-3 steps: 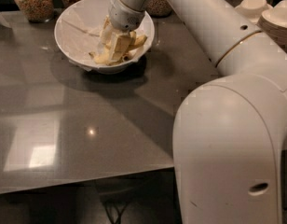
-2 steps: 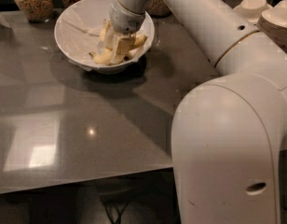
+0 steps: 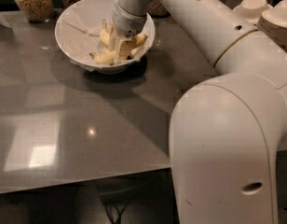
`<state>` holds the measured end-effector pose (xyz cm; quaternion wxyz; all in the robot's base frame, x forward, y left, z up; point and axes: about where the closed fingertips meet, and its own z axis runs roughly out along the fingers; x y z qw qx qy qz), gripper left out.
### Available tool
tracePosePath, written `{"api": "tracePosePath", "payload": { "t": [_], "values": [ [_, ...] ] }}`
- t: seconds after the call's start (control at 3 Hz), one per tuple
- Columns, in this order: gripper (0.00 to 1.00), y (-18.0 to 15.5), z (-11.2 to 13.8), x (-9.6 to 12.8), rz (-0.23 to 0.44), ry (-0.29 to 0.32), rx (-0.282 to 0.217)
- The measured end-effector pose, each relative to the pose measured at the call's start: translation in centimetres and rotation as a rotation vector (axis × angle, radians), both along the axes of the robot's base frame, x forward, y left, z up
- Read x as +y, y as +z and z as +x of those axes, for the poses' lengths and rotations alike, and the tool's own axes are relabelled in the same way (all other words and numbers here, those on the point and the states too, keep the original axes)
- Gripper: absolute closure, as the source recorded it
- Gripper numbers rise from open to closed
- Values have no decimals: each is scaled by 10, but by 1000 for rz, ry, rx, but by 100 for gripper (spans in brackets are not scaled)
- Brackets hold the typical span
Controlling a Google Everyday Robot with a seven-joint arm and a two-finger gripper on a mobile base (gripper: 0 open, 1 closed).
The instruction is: Pick banana from white bowl
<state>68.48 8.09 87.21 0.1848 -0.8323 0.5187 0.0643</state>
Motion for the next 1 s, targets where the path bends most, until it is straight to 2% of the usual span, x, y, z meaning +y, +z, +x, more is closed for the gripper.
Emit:
{"api": "tracePosePath", "payload": {
  "t": [0.67, 1.0],
  "values": [
    [94, 11, 5, -1, -24, -23, -38],
    [100, 25, 5, 0, -11, -46, -55]
  ]
}}
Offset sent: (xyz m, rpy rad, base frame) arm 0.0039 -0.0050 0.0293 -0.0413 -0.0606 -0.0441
